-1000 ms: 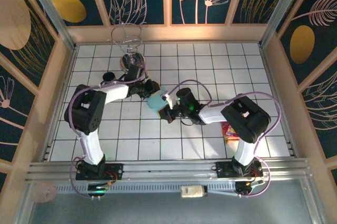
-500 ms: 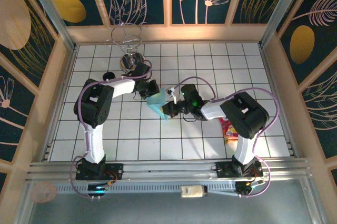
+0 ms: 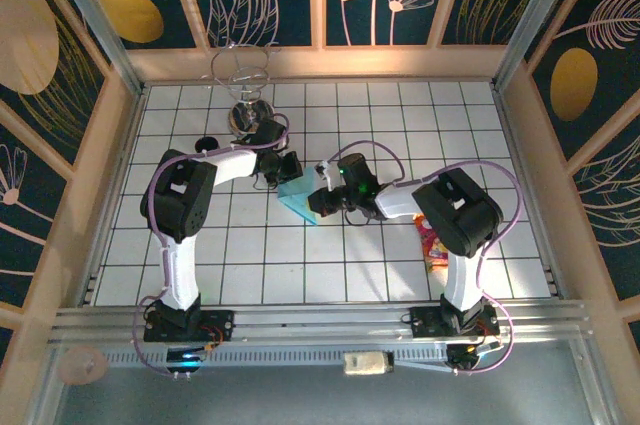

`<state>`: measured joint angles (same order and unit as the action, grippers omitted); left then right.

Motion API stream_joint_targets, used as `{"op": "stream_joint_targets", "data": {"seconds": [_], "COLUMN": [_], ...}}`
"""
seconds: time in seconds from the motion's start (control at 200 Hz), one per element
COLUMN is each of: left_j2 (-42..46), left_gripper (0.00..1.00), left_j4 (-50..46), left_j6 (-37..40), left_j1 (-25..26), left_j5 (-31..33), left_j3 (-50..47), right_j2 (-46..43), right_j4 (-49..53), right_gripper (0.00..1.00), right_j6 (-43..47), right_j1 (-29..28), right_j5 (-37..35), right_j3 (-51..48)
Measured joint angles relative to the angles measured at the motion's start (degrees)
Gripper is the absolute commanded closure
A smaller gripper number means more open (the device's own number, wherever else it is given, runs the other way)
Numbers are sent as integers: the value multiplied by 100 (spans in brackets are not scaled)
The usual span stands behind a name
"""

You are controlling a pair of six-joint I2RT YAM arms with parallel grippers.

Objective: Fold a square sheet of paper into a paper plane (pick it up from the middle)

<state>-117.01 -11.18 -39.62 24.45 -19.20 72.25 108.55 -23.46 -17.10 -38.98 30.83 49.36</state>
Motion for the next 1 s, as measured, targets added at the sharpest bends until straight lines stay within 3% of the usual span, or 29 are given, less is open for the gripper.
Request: {"op": "stream_joint_targets", "data": {"seconds": [0.711, 1.001], "left_j2": [0, 262], "left_gripper": [86, 74], "left_j4": [0, -20], "left_j6": [-4, -111], "left_j1": [0, 11], "left_j5": [-48, -13], "left_j3": [31, 35], "right_j2": [144, 164], "right_j4": [339, 446], "right_gripper": [98, 98], "right_j6": [-195, -192], "right_j1": [0, 0], "right_j5": [-140, -144], "right_j3": [87, 162]}}
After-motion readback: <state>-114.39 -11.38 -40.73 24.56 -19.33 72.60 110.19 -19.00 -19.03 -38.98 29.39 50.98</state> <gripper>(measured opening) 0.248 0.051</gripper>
